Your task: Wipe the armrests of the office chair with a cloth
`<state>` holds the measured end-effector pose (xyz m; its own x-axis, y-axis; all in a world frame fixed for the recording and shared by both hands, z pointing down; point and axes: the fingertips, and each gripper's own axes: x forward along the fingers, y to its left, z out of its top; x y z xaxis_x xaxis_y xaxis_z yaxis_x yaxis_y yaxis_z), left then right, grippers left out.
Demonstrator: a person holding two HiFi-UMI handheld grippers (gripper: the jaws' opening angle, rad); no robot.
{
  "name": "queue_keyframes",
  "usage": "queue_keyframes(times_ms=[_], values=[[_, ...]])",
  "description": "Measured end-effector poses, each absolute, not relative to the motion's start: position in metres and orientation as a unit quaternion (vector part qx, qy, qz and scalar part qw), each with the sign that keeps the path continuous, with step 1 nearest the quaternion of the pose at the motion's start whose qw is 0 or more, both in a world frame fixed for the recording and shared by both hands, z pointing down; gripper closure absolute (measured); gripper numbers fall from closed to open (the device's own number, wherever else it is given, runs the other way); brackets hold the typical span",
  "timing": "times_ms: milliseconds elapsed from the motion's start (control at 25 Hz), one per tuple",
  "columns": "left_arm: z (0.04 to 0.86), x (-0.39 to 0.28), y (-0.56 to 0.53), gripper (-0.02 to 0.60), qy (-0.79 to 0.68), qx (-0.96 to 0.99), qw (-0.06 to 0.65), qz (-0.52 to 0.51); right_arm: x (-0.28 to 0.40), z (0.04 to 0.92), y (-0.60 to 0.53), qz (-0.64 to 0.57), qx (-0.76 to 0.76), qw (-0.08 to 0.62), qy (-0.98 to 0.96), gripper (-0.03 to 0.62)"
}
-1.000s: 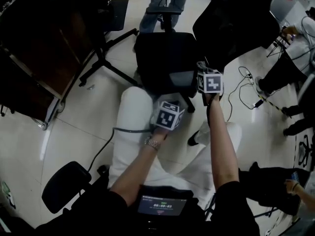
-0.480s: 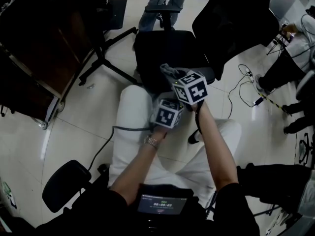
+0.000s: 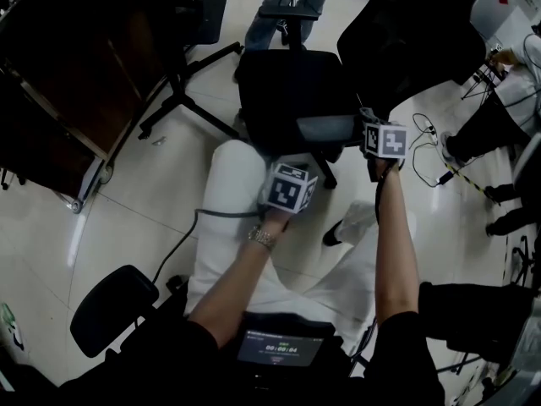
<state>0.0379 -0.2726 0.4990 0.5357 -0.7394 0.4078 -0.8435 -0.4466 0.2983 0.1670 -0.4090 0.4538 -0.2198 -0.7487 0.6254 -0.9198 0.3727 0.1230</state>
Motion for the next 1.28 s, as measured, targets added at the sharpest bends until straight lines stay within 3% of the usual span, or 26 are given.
queue_keyframes(times_ms=[360, 680, 800, 1080, 1160, 1280], values=[[0.484, 0.017, -0.280, 0.580, -0.492, 0.834, 0.229, 0.097, 0.059, 0.460, -0.359, 0.069, 0.468, 0.298, -0.829, 0.546], [0.467, 0.004, -0.279, 0.580, -0.516, 0.824, 0.222, 0.071, -0.006, 0.455, -0.304, 0.089, 0.321, 0.266, -0.905, 0.546], [0.466, 0.008, -0.277, 0.580, -0.510, 0.828, 0.224, 0.072, 0.014, 0.438, -0.311, 0.088, 0.321, 0.244, -0.911, 0.546], [0.467, 0.007, -0.277, 0.580, -0.506, 0.830, 0.223, 0.076, 0.188, 0.437, -0.387, 0.145, 0.579, 0.242, -0.765, 0.546], [0.468, 0.007, -0.276, 0.580, -0.506, 0.830, 0.223, 0.075, 0.198, 0.455, -0.387, 0.153, 0.597, 0.255, -0.745, 0.546], [0.466, 0.009, -0.273, 0.580, -0.503, 0.832, 0.223, 0.073, 0.161, 0.454, -0.377, 0.113, 0.589, 0.236, -0.765, 0.546]])
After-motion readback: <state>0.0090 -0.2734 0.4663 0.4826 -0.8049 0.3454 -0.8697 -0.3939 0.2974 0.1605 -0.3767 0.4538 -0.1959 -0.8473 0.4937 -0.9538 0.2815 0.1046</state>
